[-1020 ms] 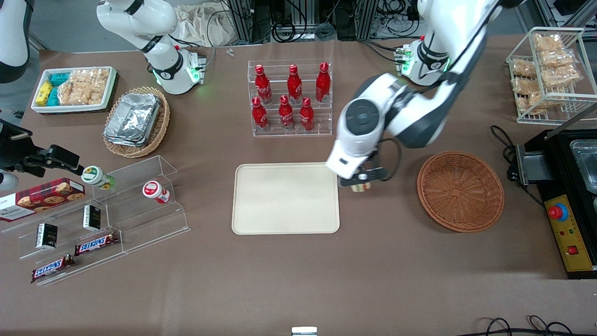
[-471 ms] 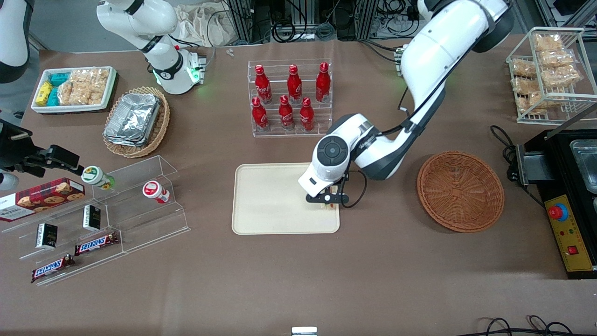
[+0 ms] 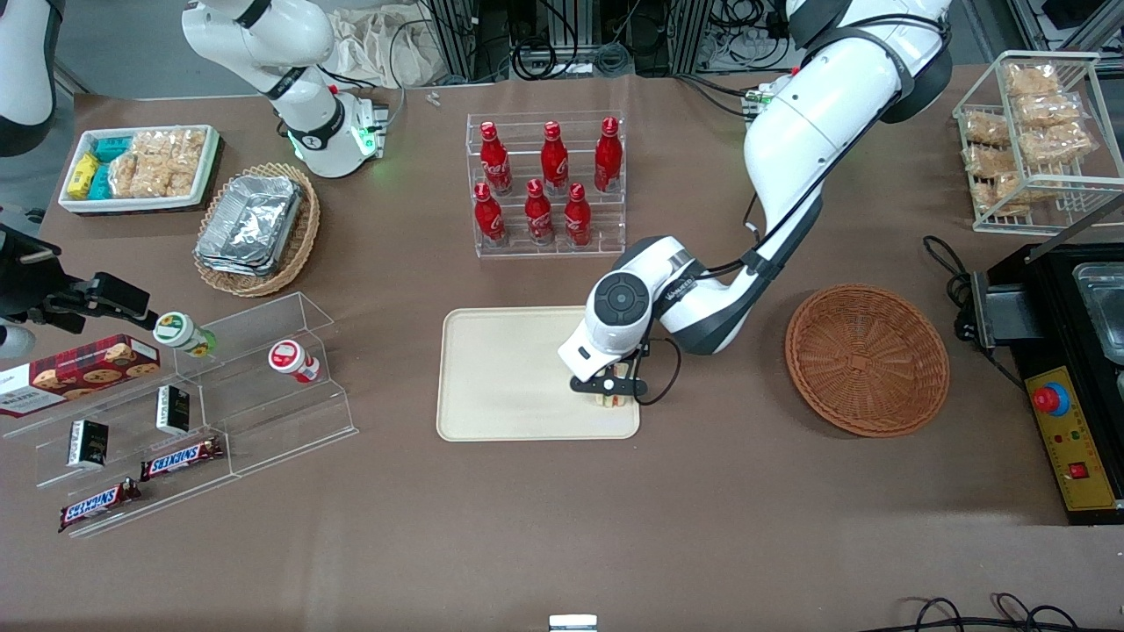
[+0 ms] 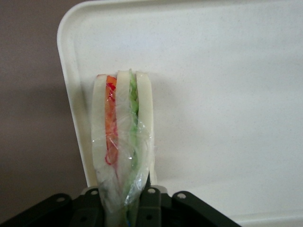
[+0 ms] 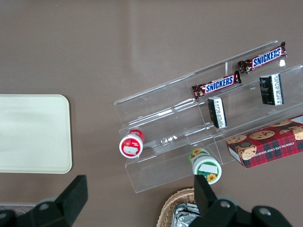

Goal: Place sandwich from basket to tray
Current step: 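Lower the sandwich onto the tray and open the left gripper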

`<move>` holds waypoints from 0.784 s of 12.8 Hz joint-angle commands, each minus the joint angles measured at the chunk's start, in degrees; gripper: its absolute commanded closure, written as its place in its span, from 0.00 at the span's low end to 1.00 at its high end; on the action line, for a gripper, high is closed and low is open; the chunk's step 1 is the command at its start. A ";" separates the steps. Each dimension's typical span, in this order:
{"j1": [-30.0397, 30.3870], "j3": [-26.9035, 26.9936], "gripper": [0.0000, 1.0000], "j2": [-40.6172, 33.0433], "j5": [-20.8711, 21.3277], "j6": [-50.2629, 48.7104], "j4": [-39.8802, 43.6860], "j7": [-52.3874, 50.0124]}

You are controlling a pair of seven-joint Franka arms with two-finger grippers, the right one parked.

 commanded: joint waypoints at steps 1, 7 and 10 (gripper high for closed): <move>-0.22 0.35 0.00 -2.83 0.84 -4.37 0.76 -4.94; 10.21 0.09 0.00 -20.49 -5.29 -17.64 -6.80 7.83; 17.51 0.09 0.00 -26.21 -7.33 -25.47 -6.80 20.40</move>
